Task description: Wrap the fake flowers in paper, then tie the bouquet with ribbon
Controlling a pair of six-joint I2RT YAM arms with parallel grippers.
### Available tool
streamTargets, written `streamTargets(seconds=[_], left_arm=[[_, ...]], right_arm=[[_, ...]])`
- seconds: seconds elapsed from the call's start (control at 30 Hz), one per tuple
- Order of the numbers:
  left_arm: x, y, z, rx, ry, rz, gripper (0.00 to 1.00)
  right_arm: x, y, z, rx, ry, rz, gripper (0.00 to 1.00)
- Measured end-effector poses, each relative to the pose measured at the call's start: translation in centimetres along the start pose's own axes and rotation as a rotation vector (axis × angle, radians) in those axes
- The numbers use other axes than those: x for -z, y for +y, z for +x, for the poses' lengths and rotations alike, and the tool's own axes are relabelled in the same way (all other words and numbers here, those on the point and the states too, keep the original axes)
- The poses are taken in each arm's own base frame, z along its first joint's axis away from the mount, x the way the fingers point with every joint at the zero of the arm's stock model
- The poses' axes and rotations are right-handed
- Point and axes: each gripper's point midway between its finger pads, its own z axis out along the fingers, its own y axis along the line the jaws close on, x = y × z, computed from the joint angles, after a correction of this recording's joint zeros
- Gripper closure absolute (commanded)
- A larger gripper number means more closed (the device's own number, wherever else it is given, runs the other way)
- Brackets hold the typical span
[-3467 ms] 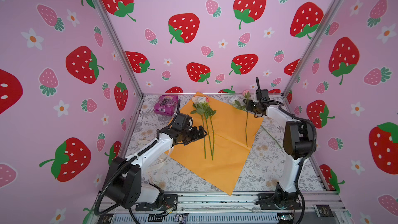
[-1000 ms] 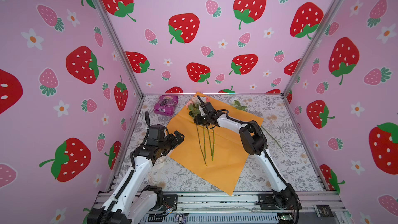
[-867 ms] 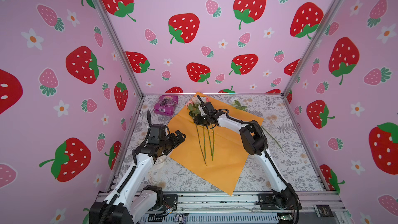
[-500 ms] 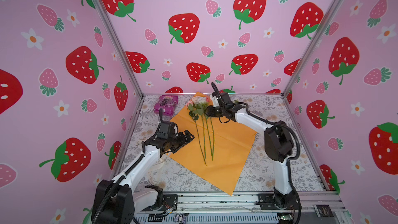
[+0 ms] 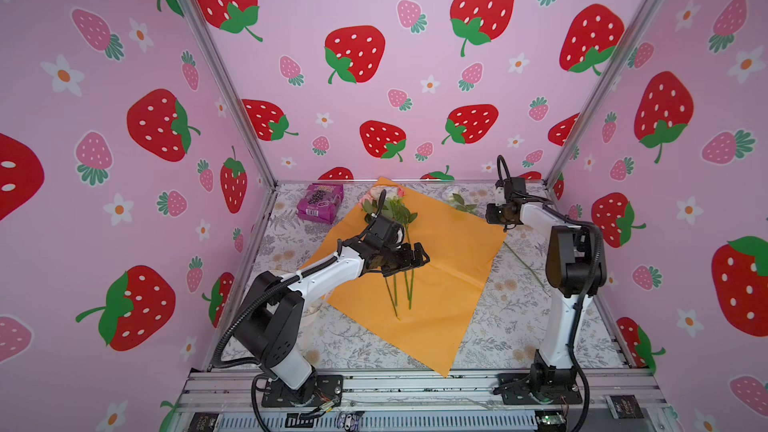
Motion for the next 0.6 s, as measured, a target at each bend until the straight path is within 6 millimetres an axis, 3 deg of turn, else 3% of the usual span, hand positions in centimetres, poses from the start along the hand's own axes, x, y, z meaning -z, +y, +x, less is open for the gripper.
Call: streamTargets(seconds=[0.1, 0.37, 0.6], left_arm=[[-1.1, -0.4, 0.1, -0.007, 0.019, -0.001, 0.01], [-2.1, -0.6, -0.4, -0.006, 0.028, -0.007, 0.01], [-2.6, -0.7, -0.8, -0.004, 0.033, -0.011, 0.0]], right_arm=[[-1.9, 0.8, -0.7, 0.059, 0.015, -0.034, 0.6], [-4.6, 2.7, -3.7, 0.135, -0.013, -0.115, 0.59], [-5.9, 3.0, -2.8, 0.165, 0.016, -0.112, 0.59]])
